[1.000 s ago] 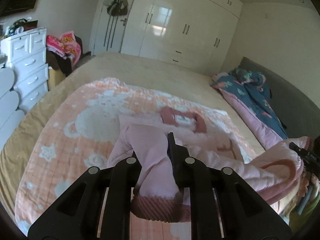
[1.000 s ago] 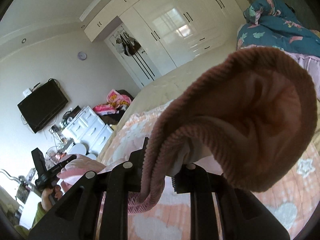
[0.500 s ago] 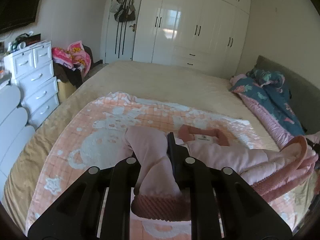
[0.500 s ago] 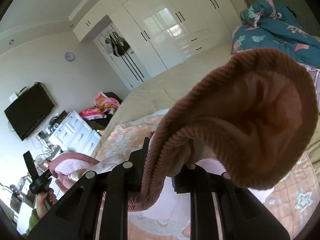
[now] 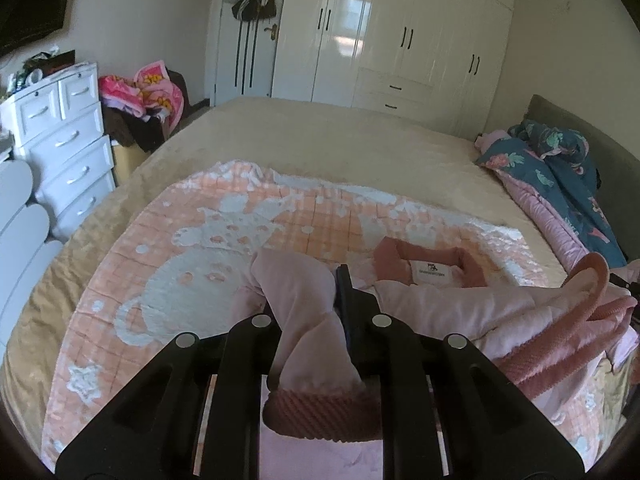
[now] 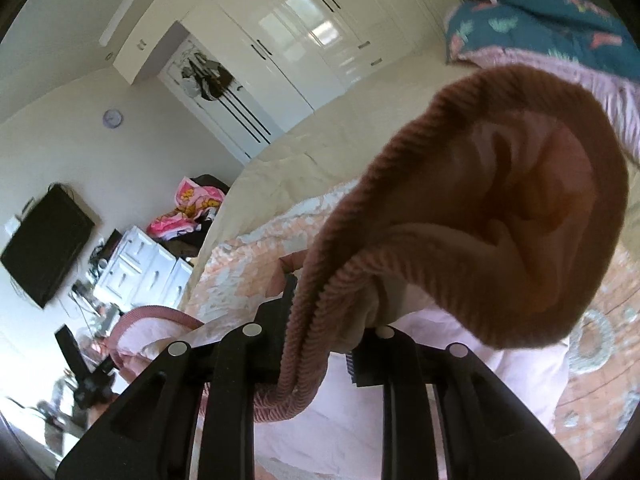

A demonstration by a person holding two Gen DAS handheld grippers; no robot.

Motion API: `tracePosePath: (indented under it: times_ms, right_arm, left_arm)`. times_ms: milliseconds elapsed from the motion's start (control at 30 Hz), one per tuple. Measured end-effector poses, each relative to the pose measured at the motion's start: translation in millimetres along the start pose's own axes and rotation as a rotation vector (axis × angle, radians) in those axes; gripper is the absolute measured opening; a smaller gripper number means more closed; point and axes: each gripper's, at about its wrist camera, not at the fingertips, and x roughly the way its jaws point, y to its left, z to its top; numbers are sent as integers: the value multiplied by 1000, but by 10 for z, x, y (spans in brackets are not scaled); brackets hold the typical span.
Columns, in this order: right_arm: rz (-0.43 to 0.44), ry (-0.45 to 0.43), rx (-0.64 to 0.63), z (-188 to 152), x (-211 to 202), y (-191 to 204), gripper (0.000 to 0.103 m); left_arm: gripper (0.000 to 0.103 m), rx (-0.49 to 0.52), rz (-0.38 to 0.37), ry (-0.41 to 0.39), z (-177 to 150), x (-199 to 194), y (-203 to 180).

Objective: Fold large clothes
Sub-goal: 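Lift the hem with both tools and fold it toward the collar, then lay the hem down near the collar and open both tools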

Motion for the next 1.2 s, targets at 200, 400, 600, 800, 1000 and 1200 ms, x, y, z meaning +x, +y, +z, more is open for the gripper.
tracePosePath:
  times_ms: [200,400,600,800,1000,1200]
  right_arm:
    - [67,27,94,12,126,-216,35]
    - [122,22,116,-22,120,-308,64]
    - [125,-44,110,-32,-52,-453,85]
    - [-55,-68,-2,-158,-101,-470,91]
    - [-204,-5,-102,-408,24,-512,93]
    - [-223,-5,-106,-540,-64,-613,93]
  left_arm:
    - [9,-1,-1,24,21,190,-12]
    - [10,-8,-4,39,17,313,-12]
    - [10,-14,-3,46,10,387,-11]
    - [15,-28,-13,55,-1,430,-8]
    - [41,-56,-81,64,14,403,-28]
    - [80,-79,-139,36,53,189,-55]
